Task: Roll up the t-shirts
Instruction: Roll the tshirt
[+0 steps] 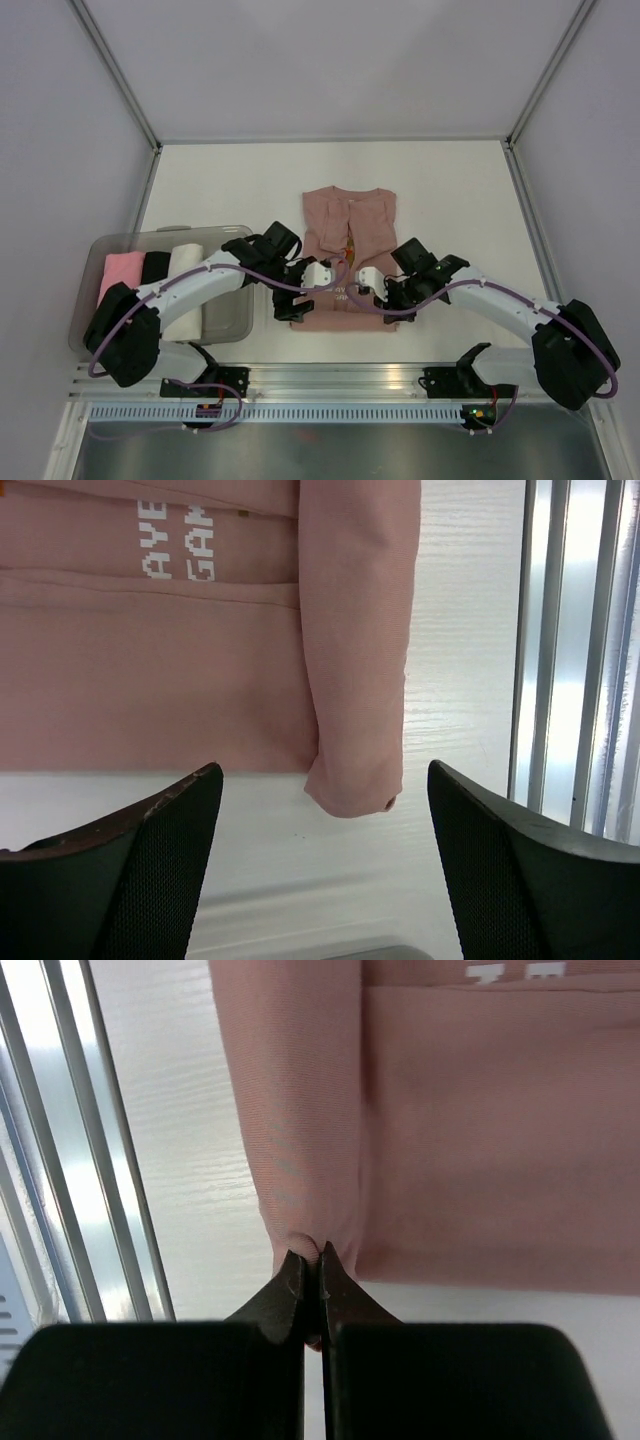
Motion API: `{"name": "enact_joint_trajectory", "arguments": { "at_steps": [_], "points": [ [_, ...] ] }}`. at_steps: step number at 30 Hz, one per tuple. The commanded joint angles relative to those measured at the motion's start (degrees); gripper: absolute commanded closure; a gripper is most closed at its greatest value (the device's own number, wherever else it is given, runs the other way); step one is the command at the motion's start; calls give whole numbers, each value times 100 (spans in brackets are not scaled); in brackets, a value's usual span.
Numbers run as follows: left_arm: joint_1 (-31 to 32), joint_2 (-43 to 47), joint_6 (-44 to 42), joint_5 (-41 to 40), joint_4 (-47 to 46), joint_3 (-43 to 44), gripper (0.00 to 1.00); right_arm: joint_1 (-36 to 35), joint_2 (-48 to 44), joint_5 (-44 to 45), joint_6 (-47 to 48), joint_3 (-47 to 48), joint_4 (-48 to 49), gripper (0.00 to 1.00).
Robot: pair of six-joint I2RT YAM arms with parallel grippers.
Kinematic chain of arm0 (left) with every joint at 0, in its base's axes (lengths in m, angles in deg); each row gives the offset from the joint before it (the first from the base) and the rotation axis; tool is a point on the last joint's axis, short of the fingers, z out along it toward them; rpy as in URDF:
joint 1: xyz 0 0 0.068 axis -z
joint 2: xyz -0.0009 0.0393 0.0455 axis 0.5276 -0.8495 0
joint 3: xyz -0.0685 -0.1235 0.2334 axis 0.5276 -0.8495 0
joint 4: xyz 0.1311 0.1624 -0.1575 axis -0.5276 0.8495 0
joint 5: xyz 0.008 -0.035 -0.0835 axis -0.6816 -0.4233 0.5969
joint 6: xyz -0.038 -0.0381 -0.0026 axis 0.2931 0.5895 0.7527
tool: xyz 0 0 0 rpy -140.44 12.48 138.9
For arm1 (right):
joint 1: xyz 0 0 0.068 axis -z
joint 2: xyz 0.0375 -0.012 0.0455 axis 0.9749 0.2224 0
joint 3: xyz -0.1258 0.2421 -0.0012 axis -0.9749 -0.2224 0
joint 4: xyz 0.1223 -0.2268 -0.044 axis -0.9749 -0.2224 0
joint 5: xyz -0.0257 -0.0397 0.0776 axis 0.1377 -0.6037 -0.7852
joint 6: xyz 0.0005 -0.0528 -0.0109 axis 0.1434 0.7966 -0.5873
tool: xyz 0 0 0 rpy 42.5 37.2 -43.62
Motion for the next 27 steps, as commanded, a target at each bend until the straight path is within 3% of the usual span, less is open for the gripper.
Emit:
{"name": "enact_joint_trajectory", "arguments": {
  "at_steps": [1,4,11,14,15,20,24,27],
  "points": [
    [114,347,168,-112,-150,23,13,419,157,-648,-212,337,240,100],
    [324,418,335,-586,-519,-425,12,588,324,-764,-318,452,276,100],
    [633,208,406,-808,-978,-796,15,676,588,-799,-389,566,276,100],
    [633,172,336,-870,-969,-901,29,694,553,-790,-362,557,258,100],
    [633,181,336,-870,-978,-928,47,685,544,-790,-301,549,232,100],
    [633,102,379,-808,-978,-910,97,694,562,-869,-125,636,4,100],
    [572,84,310,-502,-681,-762,98,694,501,-861,191,698,-356,100],
    [318,93,125,542,285,-350,98,694,308,-799,542,742,-760,100]
  ]
}}
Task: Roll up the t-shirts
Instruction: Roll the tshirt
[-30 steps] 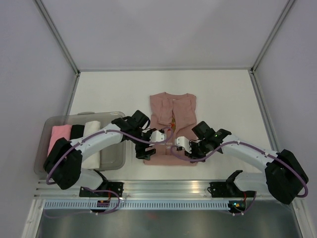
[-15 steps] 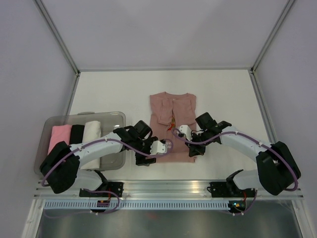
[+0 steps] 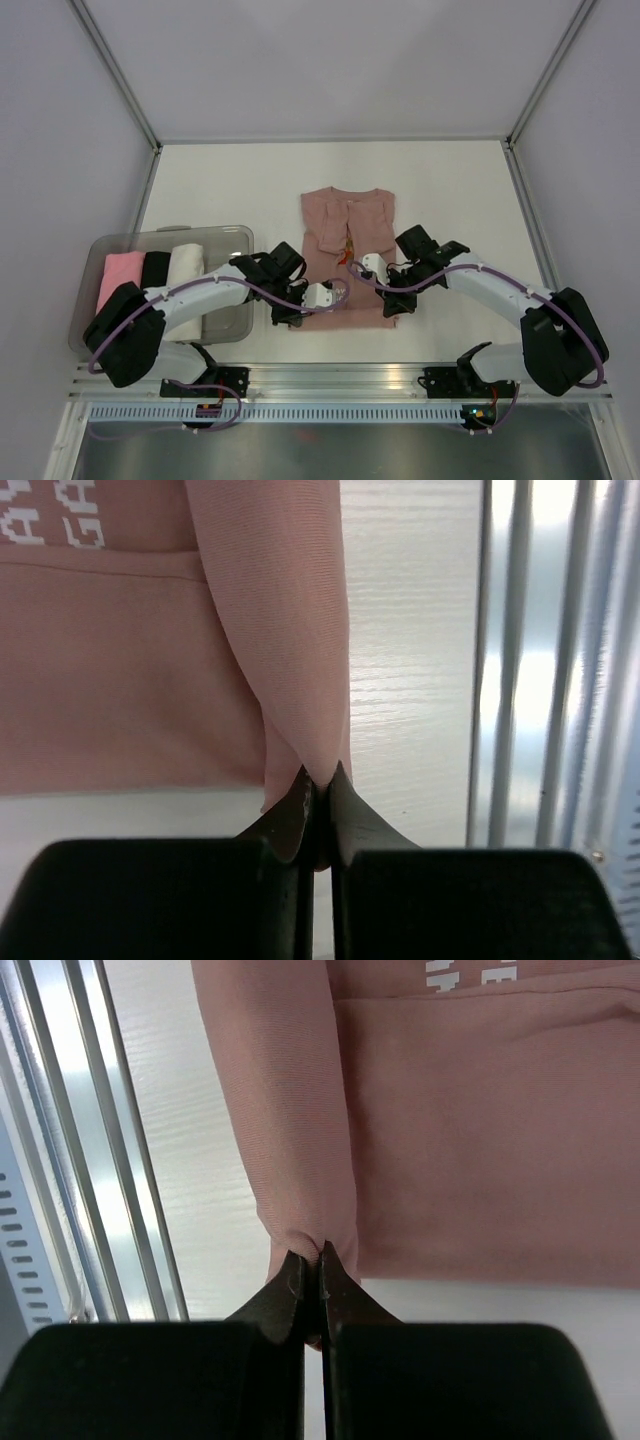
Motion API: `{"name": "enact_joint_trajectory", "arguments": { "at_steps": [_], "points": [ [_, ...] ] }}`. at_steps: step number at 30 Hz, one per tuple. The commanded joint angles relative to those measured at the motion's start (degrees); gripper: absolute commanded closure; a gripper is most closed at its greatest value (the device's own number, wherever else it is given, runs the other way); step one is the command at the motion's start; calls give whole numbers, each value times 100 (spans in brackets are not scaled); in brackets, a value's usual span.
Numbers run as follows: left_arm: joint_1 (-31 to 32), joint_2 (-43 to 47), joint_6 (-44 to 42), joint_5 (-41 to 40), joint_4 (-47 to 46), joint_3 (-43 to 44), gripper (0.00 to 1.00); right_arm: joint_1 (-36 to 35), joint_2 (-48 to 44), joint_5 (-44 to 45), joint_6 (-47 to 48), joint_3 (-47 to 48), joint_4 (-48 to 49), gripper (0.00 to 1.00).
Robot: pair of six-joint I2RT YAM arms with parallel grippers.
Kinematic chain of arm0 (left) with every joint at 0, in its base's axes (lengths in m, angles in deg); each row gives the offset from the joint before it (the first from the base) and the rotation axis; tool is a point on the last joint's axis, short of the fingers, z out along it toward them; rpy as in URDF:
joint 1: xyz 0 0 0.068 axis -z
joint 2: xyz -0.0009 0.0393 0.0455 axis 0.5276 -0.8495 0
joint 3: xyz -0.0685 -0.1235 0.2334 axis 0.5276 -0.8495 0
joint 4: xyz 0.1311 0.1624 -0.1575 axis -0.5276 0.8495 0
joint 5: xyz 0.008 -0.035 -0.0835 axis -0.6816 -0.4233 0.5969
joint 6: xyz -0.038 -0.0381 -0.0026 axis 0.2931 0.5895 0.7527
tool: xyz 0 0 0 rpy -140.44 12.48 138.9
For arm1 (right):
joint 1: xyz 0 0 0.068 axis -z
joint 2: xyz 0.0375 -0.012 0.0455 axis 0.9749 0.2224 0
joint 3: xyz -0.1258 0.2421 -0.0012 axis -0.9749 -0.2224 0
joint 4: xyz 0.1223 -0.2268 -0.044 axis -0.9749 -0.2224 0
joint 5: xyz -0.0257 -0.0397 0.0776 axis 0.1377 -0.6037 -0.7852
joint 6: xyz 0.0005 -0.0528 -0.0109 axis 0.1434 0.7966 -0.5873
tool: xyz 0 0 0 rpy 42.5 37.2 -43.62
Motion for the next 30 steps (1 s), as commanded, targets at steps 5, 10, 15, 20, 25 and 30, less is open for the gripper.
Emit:
{"name": "enact_joint_trajectory", "arguments": {
  "at_steps": [5,10,15,20,25,30],
  "points": [
    [-309,-154,-110,1315,1056,588,98,27,-334,323,253,-34,-237,100],
    [-449,-760,-56,875,896,948,98,27,69,412,-126,-71,379,100],
    [-836,-1350,-126,787,887,1212,98,36,18,755,-364,-61,458,98],
    [-889,-1649,-65,769,878,1440,93,36,-228,984,-408,-202,511,74],
    [-889,-1816,58,796,870,1616,90,45,-825,1352,-155,122,64,70],
    [-889,-1965,137,646,878,1748,87,-69,-1510,1591,102,211,1,69]
  ]
}}
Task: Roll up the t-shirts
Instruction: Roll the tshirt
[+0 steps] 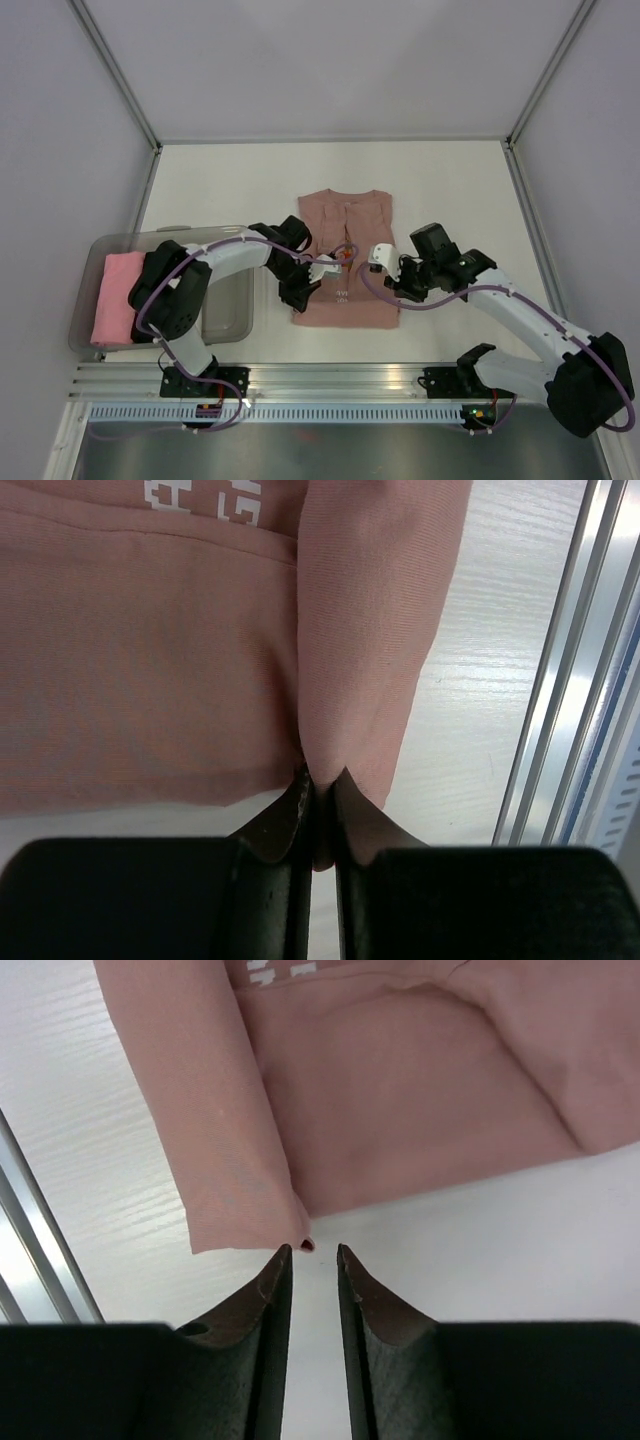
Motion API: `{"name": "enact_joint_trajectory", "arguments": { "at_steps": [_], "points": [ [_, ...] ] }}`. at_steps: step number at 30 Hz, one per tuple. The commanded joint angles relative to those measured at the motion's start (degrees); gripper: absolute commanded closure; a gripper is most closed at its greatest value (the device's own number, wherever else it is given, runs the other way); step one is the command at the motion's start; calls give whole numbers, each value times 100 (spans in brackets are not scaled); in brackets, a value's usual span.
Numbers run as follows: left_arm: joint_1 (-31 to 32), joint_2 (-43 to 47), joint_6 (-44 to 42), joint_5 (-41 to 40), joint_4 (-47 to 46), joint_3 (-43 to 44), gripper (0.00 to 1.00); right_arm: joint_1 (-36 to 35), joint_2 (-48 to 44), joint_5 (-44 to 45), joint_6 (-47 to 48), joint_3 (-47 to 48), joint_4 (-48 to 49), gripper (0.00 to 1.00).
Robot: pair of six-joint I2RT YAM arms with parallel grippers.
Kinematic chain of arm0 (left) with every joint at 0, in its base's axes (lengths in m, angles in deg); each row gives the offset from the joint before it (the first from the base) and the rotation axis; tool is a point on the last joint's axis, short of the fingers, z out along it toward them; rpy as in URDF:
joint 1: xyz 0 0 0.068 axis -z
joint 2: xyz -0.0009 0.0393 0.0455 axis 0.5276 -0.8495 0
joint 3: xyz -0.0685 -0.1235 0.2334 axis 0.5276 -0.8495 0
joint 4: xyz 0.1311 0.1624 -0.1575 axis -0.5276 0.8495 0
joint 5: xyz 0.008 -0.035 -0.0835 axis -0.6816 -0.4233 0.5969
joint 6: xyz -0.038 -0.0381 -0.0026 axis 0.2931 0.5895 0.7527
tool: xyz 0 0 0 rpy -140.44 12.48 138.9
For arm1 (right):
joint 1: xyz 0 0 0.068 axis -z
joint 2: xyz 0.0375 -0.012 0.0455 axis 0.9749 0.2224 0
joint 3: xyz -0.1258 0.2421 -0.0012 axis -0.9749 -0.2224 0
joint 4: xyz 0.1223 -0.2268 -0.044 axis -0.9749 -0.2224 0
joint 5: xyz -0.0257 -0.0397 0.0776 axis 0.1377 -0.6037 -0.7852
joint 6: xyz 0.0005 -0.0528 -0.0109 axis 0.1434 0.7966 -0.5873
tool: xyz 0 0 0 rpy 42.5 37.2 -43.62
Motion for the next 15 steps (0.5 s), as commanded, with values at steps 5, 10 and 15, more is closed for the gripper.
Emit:
{"name": "enact_joint_trajectory", "arguments": {
  "at_steps": [5,10,15],
  "points": [
    [-30,-230,304,-200,-27,339,81,-723,-498,-111,-105,99,683,97],
    [-30,-292,375,-385,-27,392,73,-1454,99,134,-220,-410,1290,100],
    [-30,-204,366,-534,-27,392,62,-1445,451,485,-290,-596,1775,100]
  ]
}}
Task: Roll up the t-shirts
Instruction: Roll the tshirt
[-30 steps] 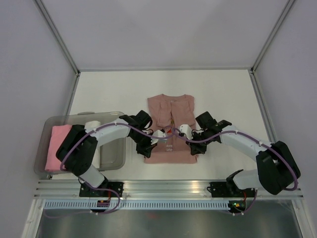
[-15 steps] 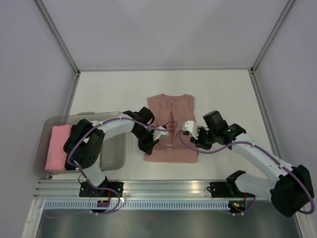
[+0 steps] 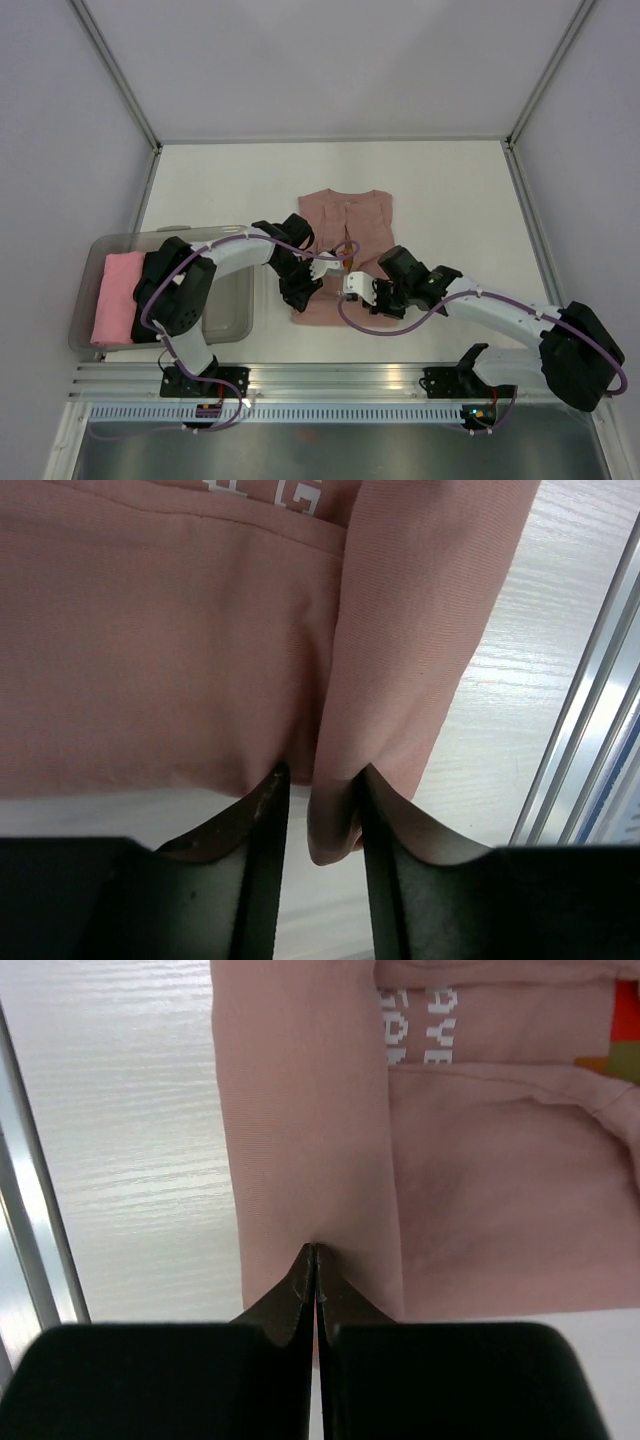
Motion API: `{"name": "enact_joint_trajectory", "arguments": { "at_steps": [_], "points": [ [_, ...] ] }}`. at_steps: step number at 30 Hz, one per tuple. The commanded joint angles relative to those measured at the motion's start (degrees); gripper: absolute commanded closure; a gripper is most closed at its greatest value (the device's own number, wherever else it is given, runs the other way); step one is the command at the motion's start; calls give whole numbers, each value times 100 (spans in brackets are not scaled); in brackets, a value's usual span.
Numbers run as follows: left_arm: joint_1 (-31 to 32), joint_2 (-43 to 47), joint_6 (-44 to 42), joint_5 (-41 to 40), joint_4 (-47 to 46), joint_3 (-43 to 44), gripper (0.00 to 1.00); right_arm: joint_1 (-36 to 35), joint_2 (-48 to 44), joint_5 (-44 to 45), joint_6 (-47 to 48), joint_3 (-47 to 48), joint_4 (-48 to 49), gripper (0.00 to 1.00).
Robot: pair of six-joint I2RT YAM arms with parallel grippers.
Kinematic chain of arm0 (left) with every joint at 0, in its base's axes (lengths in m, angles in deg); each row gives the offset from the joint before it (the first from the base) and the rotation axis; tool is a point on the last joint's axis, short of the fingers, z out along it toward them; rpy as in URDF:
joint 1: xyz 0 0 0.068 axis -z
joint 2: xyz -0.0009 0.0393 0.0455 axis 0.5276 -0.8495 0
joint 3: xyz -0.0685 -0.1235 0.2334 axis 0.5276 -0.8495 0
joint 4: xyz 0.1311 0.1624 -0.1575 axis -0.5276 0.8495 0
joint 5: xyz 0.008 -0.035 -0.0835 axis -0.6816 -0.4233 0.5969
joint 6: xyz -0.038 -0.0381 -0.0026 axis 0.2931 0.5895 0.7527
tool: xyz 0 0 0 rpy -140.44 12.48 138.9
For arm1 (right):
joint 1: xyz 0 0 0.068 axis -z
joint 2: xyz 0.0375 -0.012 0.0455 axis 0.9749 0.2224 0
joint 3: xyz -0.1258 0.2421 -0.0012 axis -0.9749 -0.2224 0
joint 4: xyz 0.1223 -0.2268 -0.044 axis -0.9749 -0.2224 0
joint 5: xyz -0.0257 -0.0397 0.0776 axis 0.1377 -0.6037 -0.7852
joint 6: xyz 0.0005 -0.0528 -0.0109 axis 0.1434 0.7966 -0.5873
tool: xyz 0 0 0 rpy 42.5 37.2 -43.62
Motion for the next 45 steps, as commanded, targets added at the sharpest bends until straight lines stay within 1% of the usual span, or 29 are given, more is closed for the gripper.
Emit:
{"name": "enact_joint_trajectory", "arguments": {
  "at_steps": [1,5,8,11,13,16,18,20,21,23,24,25,27,29,31,35,41,45],
  "points": [
    [-30,71,140,-198,-42,182,59,11,123,298,-146,-117,569,100],
    [-30,229,351,-469,-51,305,55,98,386,255,-348,-223,648,100],
    [-30,598,343,-821,-252,305,50,186,422,158,-524,-240,753,100],
    [-39,870,80,-1224,-481,103,48,361,457,-9,-551,-214,798,100],
    [-30,1002,-131,-1349,-577,-11,48,502,510,-105,-542,-153,780,100],
    [-21,1529,-465,-1411,-910,-292,48,731,720,-220,-489,-47,640,100],
    [5,1986,-676,-1402,-1113,-581,47,740,774,-202,-498,14,630,100],
    [206,2293,-755,-1480,-1481,-827,44,758,835,-211,-541,32,630,100],
    [512,2600,-799,-1568,-1640,-1133,40,758,853,-211,-550,67,639,100],
    [961,2839,-817,-1963,-1808,-1442,39,775,932,-202,-620,111,613,100],
    [1181,2988,-782,-2034,-1861,-1714,38,775,949,-202,-638,163,595,100],
    [1548,3050,-695,-2061,-1879,-1812,38,775,967,-211,-656,181,569,100],
    [1840,3068,-284,-2052,-1940,-2005,35,784,950,-194,-665,173,578,100],
    [1964,2885,-36,-2315,-2019,-2085,34,784,923,-176,-656,164,595,100],
    [2035,2700,-9,-2665,-2265,-2208,34,793,906,-167,-656,155,587,100],
    [2053,2507,-114,-2878,-2564,-2349,33,802,897,-176,-656,164,586,100],
    [2044,2129,17,-2651,-2688,-2464,33,819,844,-97,-638,181,560,100],
    [2053,2102,79,-2439,-2749,-2454,33,819,862,-123,-638,252,499,100]
  ]
}}
